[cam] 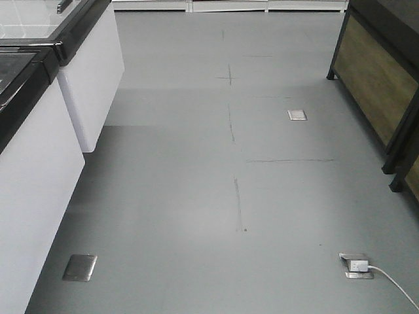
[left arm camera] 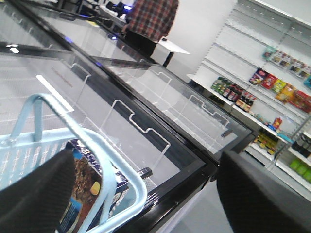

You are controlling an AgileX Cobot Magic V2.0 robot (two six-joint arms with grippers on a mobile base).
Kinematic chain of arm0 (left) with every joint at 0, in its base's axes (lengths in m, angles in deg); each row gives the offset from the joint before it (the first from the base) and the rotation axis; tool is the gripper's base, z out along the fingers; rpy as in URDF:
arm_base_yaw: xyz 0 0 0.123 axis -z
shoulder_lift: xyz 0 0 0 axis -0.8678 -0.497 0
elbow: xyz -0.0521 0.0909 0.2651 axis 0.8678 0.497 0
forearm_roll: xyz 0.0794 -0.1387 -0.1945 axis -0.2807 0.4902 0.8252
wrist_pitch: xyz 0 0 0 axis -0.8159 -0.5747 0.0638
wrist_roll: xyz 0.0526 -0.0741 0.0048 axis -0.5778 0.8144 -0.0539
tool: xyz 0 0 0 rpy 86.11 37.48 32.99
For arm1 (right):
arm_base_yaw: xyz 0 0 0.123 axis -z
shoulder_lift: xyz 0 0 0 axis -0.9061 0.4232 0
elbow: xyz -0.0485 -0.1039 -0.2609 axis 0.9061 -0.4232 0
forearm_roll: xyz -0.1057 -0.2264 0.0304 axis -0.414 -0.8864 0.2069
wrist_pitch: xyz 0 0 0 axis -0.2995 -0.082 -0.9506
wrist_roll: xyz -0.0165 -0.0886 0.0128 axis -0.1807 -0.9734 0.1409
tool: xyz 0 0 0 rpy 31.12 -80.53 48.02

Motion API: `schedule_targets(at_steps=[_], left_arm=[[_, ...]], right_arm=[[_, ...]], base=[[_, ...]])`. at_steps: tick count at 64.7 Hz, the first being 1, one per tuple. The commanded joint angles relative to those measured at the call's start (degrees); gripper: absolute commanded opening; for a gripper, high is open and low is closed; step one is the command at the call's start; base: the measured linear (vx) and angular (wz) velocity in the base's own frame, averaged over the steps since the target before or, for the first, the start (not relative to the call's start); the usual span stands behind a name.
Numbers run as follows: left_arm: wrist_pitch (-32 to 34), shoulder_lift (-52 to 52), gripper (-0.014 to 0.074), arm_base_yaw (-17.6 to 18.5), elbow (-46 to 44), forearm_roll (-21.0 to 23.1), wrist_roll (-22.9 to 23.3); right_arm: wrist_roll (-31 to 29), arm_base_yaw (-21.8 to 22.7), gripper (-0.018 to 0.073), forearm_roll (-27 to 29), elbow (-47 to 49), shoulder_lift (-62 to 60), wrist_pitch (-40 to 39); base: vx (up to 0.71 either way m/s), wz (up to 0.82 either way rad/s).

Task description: Left arm holds basket, right arm returns cookies

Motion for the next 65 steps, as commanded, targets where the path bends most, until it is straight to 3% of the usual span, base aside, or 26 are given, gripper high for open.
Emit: schedule_targets(at_steps=[1,17,29,46,65], left_arm=[[2.1,0.2,0.0575,-2.1,-2.0,-0.3,5.2],[1.7,-1.8,0.0575,-8.2,-1.9,-0.7,23.8],[2.3,-5.9,0.0575,-9.3,-1.9,-0.7,33.8],[9.9,-13.2,0.0575,-9.3,-1.9,1.4,39.0],[15.0,-19.7,0.0575,-9.3,-1.9,1.4,39.3]], right_arm=[[-0.8,0.3,-0.001,-0.1,-1.1,0.6,-4.1],[-0.8,0.3,-0.001,-0.1,-1.1,0.6,-4.1],[-0.8,0.3,-0.001,-0.1,-1.1,0.6,-4.1],[-0.8,0.3,-0.001,-0.1,-1.1,0.6,-4.1],[-0.8,0.3,-0.001,-0.1,-1.1,0.6,-4.1]], base=[[0.0,0.0],[0.0,0.0],[0.0,0.0],[0.0,0.0],[0.0,0.0]])
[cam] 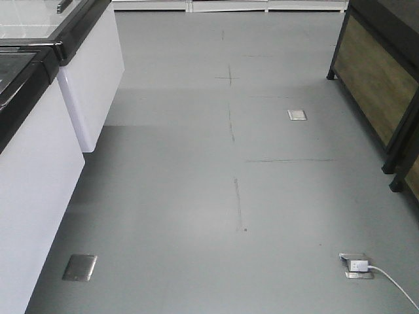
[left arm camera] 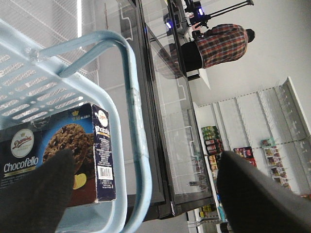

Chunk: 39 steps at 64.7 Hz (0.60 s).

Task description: Left arm holds basket, right arm returns cookies

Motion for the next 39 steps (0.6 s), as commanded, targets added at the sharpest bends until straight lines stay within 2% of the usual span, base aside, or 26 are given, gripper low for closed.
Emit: schedule_targets(at_steps=[1,8,23,39], left_arm=[[5.0,-0.9,0.0575,-0.1,-1.9,0.1,0.4],[6.4,-2.5,0.0575,-0.1,-1.9,0.1,0.5],[15.2,-6.0,0.0575,-0.1,-1.9,0.5,0.5],[15.9,-8.1,0.0575,-0.1,-1.9,0.4,0.3]], right_arm=[[-0.8,0.3,-0.001,-0.1,-1.1,0.6,-4.1],[-0.8,0.3,-0.001,-0.1,-1.1,0.6,-4.1],[-0.8,0.3,-0.001,-0.1,-1.1,0.6,-4.1],[-0.8,0.3,-0.001,-0.1,-1.1,0.6,-4.1]], base=[[0.0,0.0],[0.0,0.0],[0.0,0.0],[0.0,0.0]])
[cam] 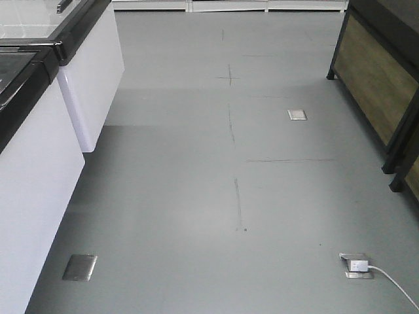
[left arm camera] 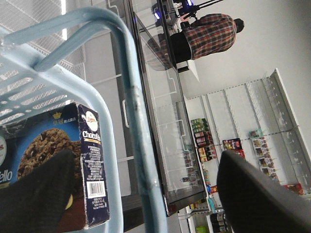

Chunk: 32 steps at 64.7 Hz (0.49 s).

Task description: Left arm holds basket, right arm returns cookies

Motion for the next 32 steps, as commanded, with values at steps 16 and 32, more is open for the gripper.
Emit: schedule_targets(at_steps=[16,32], left_arm=[[4.6,-0.7,0.0575,-0.1,-1.9,0.2,0.1],[8.1,-2.3,0.0563,-0.1,-1.9,0.2,0.1]], right_arm=[[-0.8,0.3,-0.001,-0.1,-1.0,0.6,-4.1],[-0.8,0.3,-0.0009,-0.1,-1.0,0.6,-4.1]], base=[[0.0,0.0],[0.0,0.0]])
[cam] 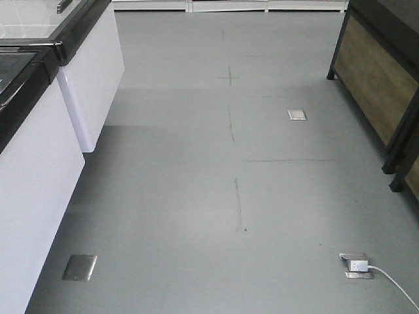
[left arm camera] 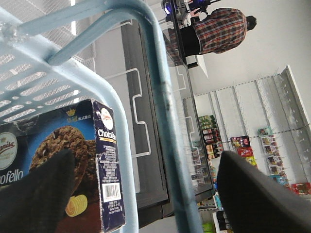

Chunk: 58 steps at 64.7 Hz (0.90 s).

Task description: Left arm holds basket, right arm returns cookies

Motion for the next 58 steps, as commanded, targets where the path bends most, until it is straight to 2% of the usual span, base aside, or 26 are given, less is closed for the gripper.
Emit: schedule_targets(at_steps=[1,10,30,38,58], left_arm=[[6.4,1.1,0.0559,-0.1,-1.9,0.2,0.1],[8.8,1.1,0.0494,-0.1,-1.9,0.2,0.1],[8.7,1.0,0.025,-0.1,-1.9,0.1,-0.5],[8.3,1.0,0.0157,-0.1,-1.9,0.1,-2.5],[8.3,1.0,0.0033,-0.1,-1.9,0.2,-3.2]], right_arm=[[-0.8,0.3,-0.0009,-0.1,-1.0,0.6,-4.1],[-0.8,0.3,-0.0009,-0.1,-1.0,0.6,-4.1],[-0.8,0.3,-0.0009,-0.1,-1.0,0.6,-4.1],[-0.8,0.3,-0.0009,-0.1,-1.0,0.6,-4.1],[-0.8,0.3,-0.0009,-0.1,-1.0,0.6,-4.1]], base=[[0.0,0.0],[0.0,0.0],[0.0,0.0],[0.0,0.0],[0.0,0.0]])
